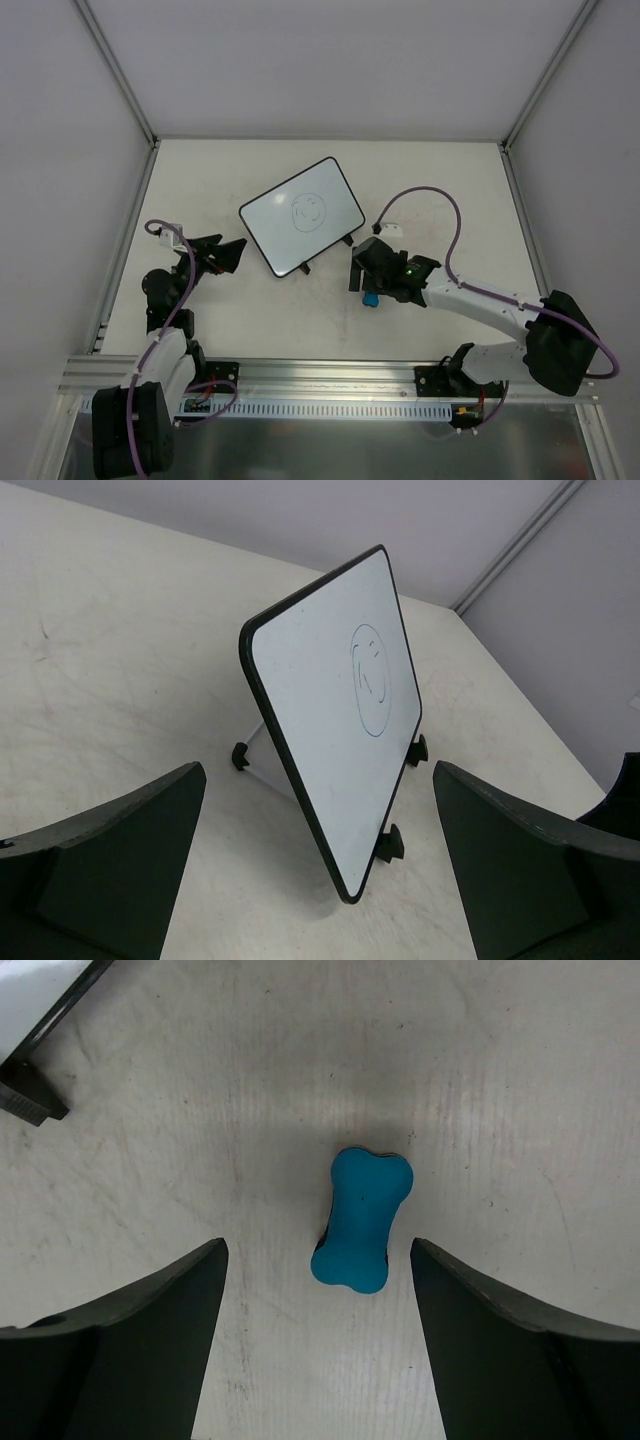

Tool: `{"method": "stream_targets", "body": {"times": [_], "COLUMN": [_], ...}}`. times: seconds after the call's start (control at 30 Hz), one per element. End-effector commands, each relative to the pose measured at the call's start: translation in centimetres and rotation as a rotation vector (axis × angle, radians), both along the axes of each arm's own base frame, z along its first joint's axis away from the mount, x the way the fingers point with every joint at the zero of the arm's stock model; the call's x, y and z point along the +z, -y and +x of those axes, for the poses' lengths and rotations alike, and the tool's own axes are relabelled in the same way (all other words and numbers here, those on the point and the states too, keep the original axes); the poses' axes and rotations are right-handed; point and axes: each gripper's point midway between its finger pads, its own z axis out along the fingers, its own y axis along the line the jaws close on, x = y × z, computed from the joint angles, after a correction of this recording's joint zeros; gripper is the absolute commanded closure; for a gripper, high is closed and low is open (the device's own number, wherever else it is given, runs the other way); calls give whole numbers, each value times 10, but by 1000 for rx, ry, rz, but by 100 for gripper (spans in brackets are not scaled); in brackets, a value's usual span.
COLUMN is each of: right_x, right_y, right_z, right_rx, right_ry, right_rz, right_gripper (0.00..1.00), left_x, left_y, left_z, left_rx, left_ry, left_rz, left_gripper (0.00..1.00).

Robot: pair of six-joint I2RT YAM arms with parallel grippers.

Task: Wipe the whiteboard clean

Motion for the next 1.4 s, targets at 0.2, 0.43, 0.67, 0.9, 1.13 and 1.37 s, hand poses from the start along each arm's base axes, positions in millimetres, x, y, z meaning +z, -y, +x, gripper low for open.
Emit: {"method": "stream_targets", "body": {"times": [0.2, 0.43, 0.67, 0.9, 1.13, 1.37], "right_x": [-9, -32, -44, -47, -48, -50], "right_y": [9, 15, 18, 17, 15, 16], "right_z": [17, 12, 8, 6, 10, 10], "right_rx": [-122, -166, -224, -233, -231, -231], "right_ry": [-38, -103, -110, -126, -137, -141], "right_rz": [-79, -103, -69, -55, -57, -62], "right_gripper": [34, 35, 42, 44, 56, 63], "left_x": [-19, -21, -21, -22, -23, -24], "left_y": [-3, -2, -2, -1, 0, 1], "left_z": [-7, -7, -6, -5, -5, -4], "left_rx": [15, 11, 8, -4, -7, -13], "left_ry": [-13, -22, -28, -31, -36, -41], "left_rz": [16, 11, 5, 1, -1, -2], "left_gripper": [1, 1, 1, 1, 1, 1]}}
